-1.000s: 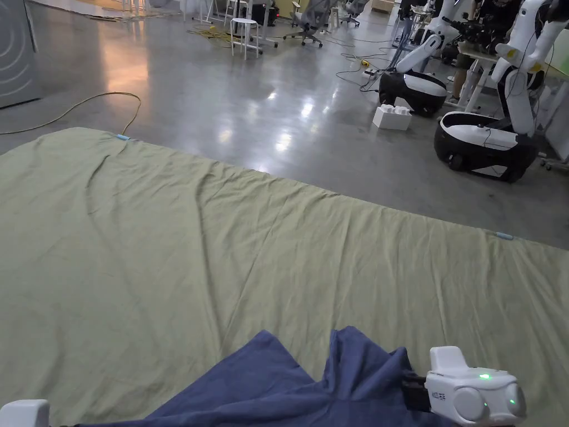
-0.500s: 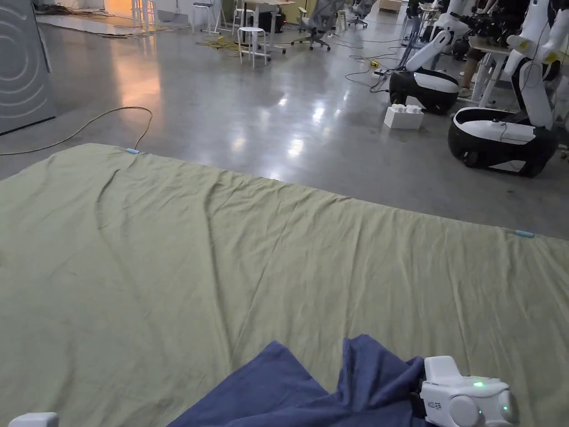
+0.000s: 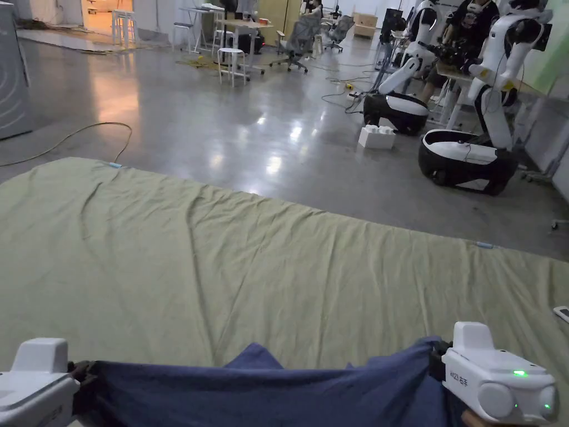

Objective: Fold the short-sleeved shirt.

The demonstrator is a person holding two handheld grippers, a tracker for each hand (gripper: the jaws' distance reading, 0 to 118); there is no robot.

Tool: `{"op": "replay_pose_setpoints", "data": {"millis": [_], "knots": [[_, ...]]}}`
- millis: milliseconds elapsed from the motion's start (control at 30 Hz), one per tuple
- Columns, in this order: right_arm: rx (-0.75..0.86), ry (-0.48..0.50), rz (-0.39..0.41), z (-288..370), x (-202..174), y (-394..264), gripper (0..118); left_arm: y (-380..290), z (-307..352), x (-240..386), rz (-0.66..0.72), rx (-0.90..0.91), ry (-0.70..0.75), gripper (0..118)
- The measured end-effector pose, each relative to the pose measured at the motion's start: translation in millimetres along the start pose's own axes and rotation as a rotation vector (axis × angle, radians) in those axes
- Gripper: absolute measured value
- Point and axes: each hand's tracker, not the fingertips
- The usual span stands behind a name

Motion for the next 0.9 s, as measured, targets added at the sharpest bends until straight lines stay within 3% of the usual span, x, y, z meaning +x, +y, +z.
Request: {"op": "replay_pose_setpoints", "data": {"millis": [433, 633, 900], "knots": [[0.329, -0.164, -0.021, 141.1, 67.2, 99.7, 5, 145.2, 23.5, 35.2, -0.025, 0.234, -0.124, 6], [0.424, -0.233, -0.069, 174.6, 93.4, 144.2, 5, 217.9, 52.1, 76.3, -0.095, 0.319, -0.141, 6], [0.511, -0.305, -0.058, 189.1, 107.7, 205.6, 5, 297.0, 65.2, 105.9, -0.148, 0.38, -0.139, 6]]}}
